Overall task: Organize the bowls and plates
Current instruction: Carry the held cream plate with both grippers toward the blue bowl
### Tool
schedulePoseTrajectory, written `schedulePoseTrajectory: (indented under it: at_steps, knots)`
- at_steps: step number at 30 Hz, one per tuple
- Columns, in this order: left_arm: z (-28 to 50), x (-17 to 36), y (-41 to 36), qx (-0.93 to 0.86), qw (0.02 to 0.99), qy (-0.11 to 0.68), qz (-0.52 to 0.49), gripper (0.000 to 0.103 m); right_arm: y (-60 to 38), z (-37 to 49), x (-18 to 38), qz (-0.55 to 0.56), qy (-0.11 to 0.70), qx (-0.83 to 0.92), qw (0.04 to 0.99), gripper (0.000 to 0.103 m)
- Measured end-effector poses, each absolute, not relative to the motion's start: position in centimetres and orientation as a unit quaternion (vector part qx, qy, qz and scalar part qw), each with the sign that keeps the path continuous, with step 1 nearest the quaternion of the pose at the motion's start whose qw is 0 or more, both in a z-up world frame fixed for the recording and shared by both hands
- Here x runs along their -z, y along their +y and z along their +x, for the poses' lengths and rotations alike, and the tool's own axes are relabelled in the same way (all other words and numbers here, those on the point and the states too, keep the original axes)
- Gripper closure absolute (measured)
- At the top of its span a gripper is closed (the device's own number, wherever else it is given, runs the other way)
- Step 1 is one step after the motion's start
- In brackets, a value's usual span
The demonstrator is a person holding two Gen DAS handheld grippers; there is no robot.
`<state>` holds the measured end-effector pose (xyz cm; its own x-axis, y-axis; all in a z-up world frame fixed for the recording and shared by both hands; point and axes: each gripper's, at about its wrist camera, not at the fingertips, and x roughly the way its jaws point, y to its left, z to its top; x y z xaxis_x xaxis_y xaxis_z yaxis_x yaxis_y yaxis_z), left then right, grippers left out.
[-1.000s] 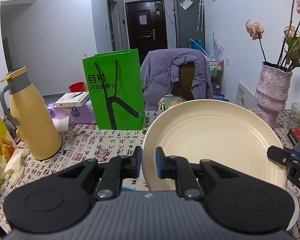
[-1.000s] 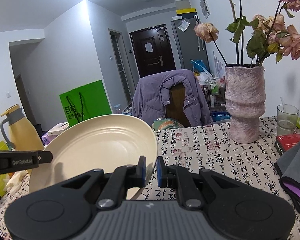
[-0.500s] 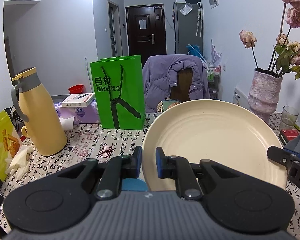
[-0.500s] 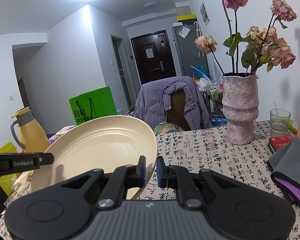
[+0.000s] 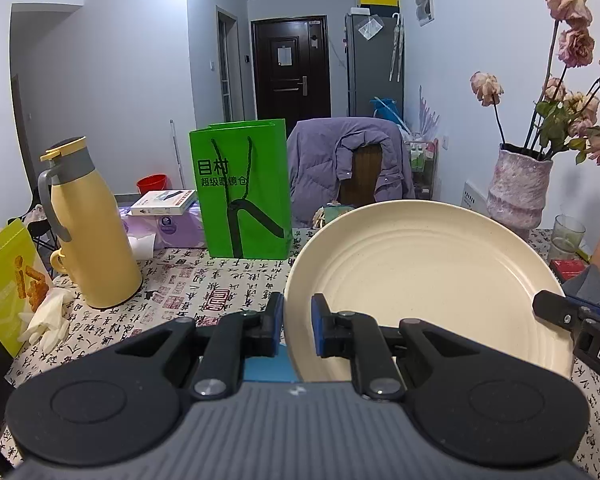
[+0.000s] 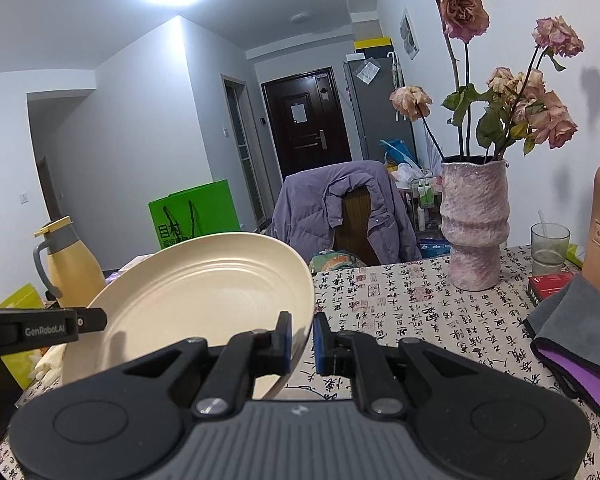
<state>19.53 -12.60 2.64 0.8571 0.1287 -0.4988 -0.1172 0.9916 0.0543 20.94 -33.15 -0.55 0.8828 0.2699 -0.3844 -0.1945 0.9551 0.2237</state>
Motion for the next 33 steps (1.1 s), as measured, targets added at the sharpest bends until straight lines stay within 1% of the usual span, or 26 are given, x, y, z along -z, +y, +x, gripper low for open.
schedulePoseTrajectory:
  at_steps: [15,33]
  knots:
    - [15.9,-3.6,-11.4,-0.060,0.967,0.248,-0.001,0.088,-32.2,17.5,-0.5,0.082,0.204,-0.121,0.968,0.092]
    - [11.5,-3.5,-9.2,-0.059,0.968,0.241,-0.017,0.088,-30.3,13.8,-0.8,0.073,0.205,-0.125,0.968,0.092]
